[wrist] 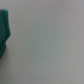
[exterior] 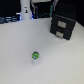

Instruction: Open the kcup holder, insert the kcup into the holder, and close the kcup holder

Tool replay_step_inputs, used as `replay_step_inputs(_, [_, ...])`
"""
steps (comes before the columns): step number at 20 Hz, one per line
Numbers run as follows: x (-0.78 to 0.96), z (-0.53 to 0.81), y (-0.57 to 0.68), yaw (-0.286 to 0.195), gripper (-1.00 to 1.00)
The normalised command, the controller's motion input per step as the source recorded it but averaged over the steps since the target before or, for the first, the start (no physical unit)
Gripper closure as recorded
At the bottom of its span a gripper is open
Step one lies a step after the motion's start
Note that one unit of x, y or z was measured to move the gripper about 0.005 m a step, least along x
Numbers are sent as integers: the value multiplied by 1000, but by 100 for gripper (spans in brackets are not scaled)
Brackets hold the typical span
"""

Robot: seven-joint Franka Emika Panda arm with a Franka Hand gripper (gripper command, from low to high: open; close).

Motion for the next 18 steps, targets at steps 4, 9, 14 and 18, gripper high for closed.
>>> replay_step_inputs(4, [-269, 139, 444, -150, -100])
replay_step_inputs(9, [-320, 94, 516, -162, -100])
replay_step_inputs(14, [-314, 37, 612, -187, -100])
replay_step_inputs(18, [-335, 13, 660, -178, -100])
